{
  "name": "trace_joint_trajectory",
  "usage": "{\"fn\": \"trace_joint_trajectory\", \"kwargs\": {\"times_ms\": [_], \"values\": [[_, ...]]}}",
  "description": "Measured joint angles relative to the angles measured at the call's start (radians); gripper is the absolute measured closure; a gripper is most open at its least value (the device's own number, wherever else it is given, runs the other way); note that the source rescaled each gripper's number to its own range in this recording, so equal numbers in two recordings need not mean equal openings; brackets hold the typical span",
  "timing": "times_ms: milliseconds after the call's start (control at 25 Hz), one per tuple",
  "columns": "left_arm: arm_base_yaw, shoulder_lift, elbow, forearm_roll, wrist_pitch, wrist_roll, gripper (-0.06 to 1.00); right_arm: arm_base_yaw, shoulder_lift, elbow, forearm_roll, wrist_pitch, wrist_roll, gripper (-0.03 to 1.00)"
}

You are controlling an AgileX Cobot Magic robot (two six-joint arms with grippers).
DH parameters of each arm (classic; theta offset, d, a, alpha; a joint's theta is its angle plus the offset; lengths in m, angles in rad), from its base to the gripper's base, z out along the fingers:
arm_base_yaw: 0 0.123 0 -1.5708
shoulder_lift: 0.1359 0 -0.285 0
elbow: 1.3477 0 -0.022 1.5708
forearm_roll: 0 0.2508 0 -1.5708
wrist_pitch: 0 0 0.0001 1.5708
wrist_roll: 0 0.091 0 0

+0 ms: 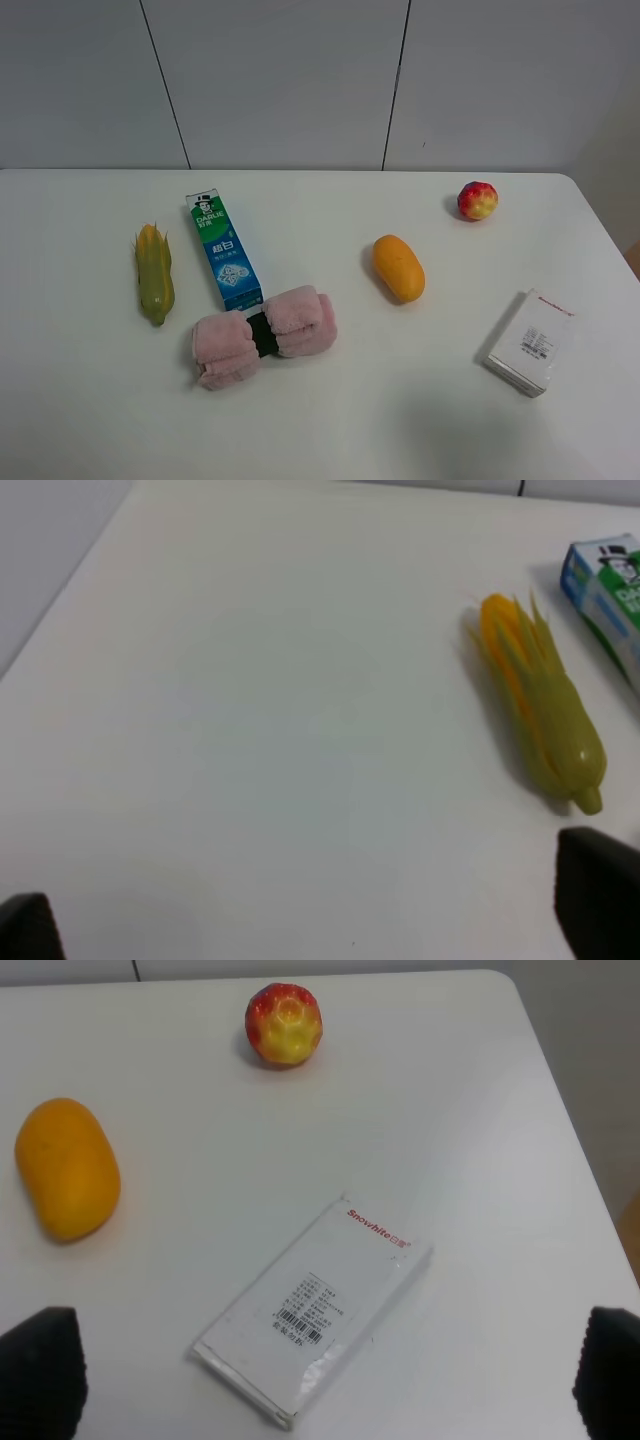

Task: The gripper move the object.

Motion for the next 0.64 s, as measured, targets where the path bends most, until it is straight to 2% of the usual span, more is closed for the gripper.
{"fn": "trace_joint_trajectory", "kwargs": {"times_ms": [640], "values": [[0.000,0.000,0.000,-0.004,0.000,0.004,-0.05,0.000,0.000,0.000,0.000,0.000,0.000,-0.03]]}}
